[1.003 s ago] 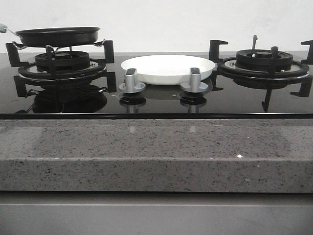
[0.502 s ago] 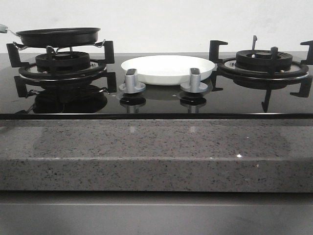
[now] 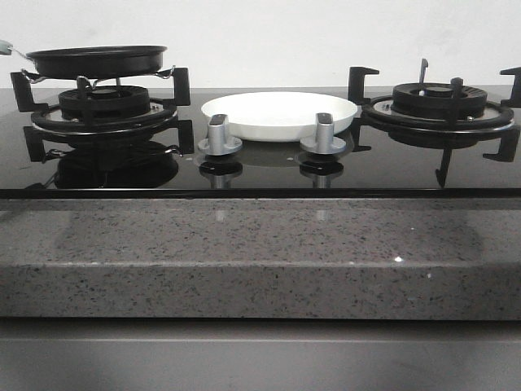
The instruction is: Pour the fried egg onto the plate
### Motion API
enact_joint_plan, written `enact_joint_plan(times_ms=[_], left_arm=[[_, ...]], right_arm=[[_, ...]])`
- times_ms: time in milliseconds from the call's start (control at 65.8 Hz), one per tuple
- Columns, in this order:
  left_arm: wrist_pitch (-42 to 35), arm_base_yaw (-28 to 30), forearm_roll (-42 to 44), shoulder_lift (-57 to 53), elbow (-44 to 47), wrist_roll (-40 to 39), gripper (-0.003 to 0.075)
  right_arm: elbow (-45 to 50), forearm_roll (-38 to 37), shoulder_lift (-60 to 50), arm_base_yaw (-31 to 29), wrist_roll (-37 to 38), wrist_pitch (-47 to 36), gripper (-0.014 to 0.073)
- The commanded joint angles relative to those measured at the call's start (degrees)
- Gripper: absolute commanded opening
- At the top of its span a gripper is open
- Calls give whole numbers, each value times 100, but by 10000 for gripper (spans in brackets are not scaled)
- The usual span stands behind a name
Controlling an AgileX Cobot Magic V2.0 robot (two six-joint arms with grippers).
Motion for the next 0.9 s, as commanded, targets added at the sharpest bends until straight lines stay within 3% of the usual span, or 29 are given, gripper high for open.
enact_joint_plan(times_ms=[0,243,319,441,517,593,684,882], left_arm=[[-374,14,-54,170,-155,-12,-20],[-235,14,-54,382,-155,-12,-16],[-166,14,-82,471,-155,-12,31],[-143,14,-91,560,-155,-12,230],[-154,14,-91,585,-155,-12,384],[-154,14,-91,585,-155,-12,471],[-166,14,-91,585,-155,-12,480],[-166,14,-95,585,-155,-12,479]], right_arm=[[-195,43,247,-32,-41,-314,-67],[-195,43,403,-32,-41,-230,-66],[-195,43,403,-32,-41,-239,-52],[-195,43,403,-32,-41,-239,107],[-195,43,403,-32,-41,-233,279],[-195,43,403,-32,-41,-218,417],[-195,43,403,-32,-41,-218,493],[-308,530,548,23,-252,-236,487]])
